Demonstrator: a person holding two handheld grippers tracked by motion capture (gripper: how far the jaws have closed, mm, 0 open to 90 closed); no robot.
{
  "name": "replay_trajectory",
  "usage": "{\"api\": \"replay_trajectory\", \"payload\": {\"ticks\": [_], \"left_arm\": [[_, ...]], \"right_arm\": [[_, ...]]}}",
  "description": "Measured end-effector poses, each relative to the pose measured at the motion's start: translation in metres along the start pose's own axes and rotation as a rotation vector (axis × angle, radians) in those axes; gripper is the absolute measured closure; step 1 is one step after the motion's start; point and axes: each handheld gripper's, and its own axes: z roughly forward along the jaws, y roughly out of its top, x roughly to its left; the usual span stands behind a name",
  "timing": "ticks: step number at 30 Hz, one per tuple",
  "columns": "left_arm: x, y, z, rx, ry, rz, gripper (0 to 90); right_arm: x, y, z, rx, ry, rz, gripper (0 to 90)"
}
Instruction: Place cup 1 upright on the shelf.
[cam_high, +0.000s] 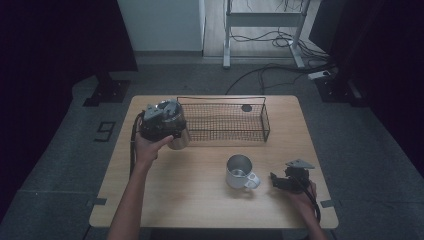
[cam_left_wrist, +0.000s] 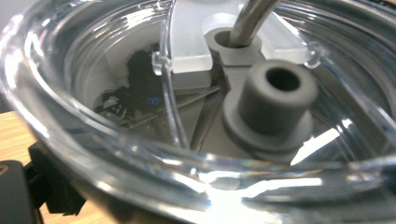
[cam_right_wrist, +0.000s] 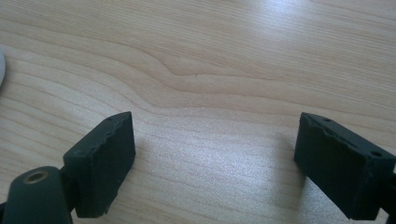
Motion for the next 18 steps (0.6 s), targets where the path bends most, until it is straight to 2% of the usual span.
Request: {"api": "replay_trajectory", "payload": {"ticks": [4,18], "left_arm": [[0.003,0.003,0.001,0.0,0.0,-0.009,3.8],[0.004,0.014,0.006,0.003,-0.001,-0.003,3.8]], "right_arm": [[0.0,0.0,0.0,0.0,0.0,0.0,12.2],[0.0,0.0,0.0,0.002,0.0,-0.002,12.3]]}}
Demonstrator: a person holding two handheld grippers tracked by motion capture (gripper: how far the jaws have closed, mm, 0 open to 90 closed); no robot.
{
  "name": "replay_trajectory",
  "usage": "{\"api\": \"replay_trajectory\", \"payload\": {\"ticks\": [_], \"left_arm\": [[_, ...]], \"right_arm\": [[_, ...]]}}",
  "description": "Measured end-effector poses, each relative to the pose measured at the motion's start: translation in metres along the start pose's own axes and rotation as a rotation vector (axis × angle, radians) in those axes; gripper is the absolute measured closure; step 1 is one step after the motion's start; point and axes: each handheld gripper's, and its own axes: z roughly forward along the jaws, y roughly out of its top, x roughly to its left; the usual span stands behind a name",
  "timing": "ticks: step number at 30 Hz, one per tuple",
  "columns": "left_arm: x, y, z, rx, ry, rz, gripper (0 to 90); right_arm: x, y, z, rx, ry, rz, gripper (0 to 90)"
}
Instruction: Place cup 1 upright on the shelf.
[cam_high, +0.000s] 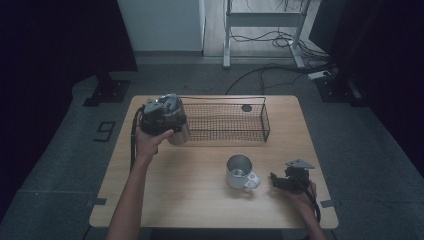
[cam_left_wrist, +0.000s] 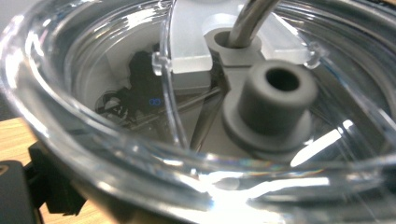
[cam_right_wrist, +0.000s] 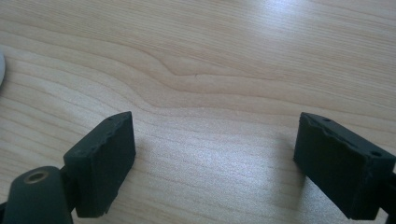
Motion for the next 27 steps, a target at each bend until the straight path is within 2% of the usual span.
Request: {"api": "replay_trajectory", "payload": {"ticks": [5,9,15,27], "left_arm": [[0.0,0.004,0.002,0.0,0.0,0.003,3.8],[0.001,0.011,0.004,-0.014,-0.006,-0.01,3.8],[0.002,0.017,0.008,-0.016,0.006,-0.009,3.8],[-0.001,0.024,0.02,-0.002,0.008,0.011,3.8]], "right_arm": [[0.0,0.0,0.0,-0.002,-0.002,0.001,12.4],[0.0,0.0,0.0,-0.002,-0.003,0.003,12.7],[0.0,0.0,0.0,-0.003,-0.002,0.001,12.8],[0.0,0.0,0.001,-0.005,-0.002,0.002,12.8]]}}
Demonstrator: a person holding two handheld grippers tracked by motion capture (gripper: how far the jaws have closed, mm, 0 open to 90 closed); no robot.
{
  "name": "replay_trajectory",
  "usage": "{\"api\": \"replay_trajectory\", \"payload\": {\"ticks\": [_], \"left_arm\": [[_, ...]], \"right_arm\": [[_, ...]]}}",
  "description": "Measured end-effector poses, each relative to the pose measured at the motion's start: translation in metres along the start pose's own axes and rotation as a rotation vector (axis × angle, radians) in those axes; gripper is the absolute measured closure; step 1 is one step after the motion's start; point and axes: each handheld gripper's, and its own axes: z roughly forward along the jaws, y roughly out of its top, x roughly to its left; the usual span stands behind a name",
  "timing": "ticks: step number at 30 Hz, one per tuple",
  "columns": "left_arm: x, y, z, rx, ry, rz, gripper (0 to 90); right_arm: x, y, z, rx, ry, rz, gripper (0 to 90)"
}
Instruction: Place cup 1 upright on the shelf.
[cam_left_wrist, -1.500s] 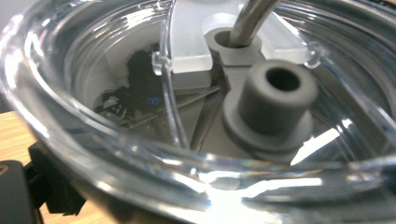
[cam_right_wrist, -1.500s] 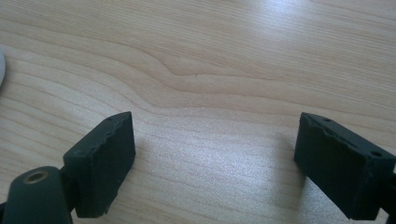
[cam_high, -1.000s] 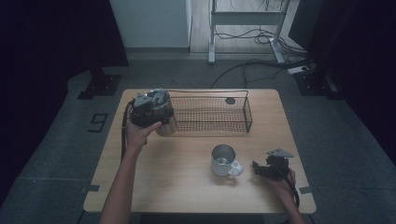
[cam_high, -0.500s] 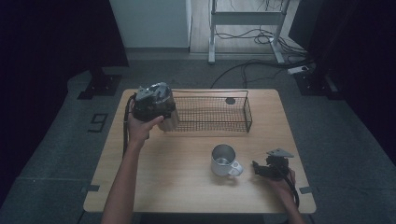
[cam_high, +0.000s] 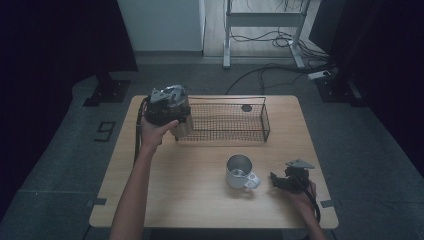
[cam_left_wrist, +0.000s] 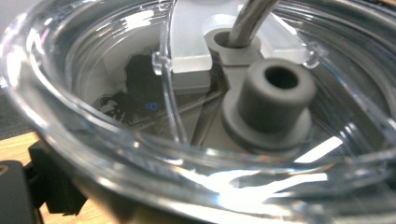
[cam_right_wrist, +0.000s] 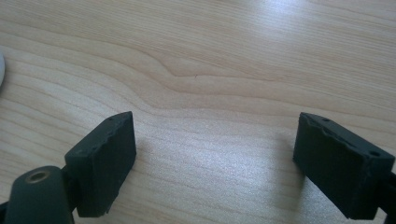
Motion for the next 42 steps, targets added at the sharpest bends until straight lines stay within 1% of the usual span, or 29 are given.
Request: {"api": "replay_trajectory", "payload": {"ticks": [7,10,18,28,34,36,38,39,42], "left_arm": [[0.001,0.008,0.011,0.003,-0.007,-0.006,3.8],[0.0,0.01,0.016,0.016,-0.002,0.004,3.8],[-0.003,0.015,0.028,0.025,-0.005,0.006,3.8],[-0.003,0.018,0.04,0.038,-0.005,0.011,3.8],[-0.003,0.019,0.05,0.039,-0.009,0.002,3.8],[-0.003,0.019,0.052,0.045,-0.007,0.005,3.9],[-0.006,0.018,0.058,0.059,0.001,0.018,3.8],[-0.007,0.018,0.06,0.059,0.004,0.023,3.8],[-0.009,0.019,0.064,0.059,0.002,0.023,3.9]], "right_arm": [[0.0,0.0,0.0,0.0,0.002,-0.001,12.9],[0.0,0.0,0.0,0.001,0.002,0.0,12.8],[0.0,0.0,0.0,0.001,0.002,0.0,12.9],[0.0,0.0,0.0,0.0,0.001,-0.002,13.0],[0.0,0.0,0.0,0.001,0.002,0.0,13.0],[0.0,0.0,0.0,0.001,0.003,0.001,12.9],[0.0,0.0,0.0,0.001,0.003,0.0,13.0],[0.0,0.0,0.0,0.001,0.003,0.0,13.0],[0.0,0.0,0.0,0.0,0.005,-0.001,13.1]]}}
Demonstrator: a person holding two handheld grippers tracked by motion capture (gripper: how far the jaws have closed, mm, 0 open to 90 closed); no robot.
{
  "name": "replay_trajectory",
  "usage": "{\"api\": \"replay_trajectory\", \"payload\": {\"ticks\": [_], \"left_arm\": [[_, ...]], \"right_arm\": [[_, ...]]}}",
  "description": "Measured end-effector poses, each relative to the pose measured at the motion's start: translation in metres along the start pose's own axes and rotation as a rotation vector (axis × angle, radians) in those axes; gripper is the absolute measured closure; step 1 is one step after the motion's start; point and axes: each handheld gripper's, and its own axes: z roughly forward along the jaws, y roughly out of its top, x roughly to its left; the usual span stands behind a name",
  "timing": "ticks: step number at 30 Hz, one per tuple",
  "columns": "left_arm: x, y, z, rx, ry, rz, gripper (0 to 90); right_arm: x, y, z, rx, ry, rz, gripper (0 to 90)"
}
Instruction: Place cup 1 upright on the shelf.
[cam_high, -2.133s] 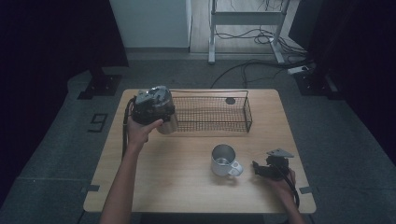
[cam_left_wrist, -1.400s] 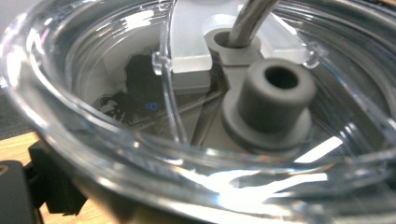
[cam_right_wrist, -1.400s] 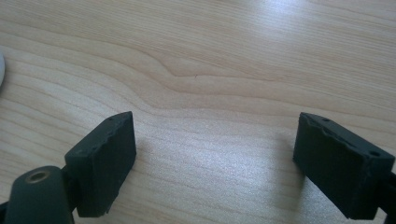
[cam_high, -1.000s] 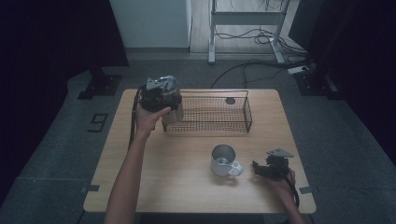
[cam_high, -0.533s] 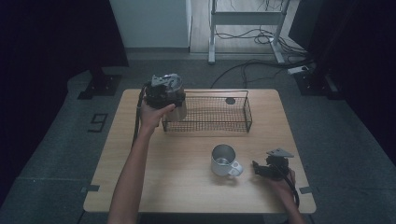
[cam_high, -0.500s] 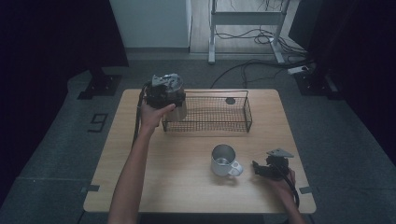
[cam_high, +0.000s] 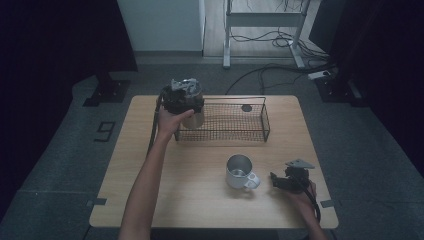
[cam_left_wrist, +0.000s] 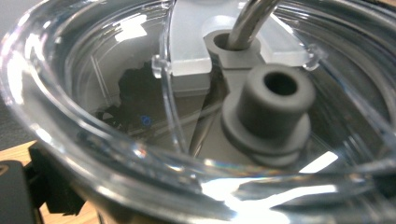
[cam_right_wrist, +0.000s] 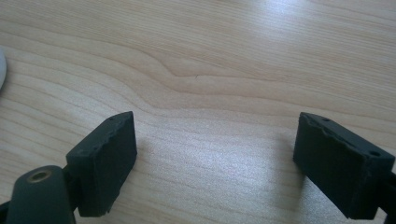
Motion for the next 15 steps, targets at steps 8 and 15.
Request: {"api": "replay_trajectory", "payload": {"ticks": [8,15], "left_arm": [[-0.009,0.008,0.011,0.002,-0.018,0.018,3.8],[-0.013,0.01,0.02,0.011,-0.014,0.023,3.8]], "right_arm": [[0.0,0.0,0.0,-0.001,0.001,-0.001,13.2],[0.0,0.0,0.0,0.0,0.001,0.0,13.2]]}}
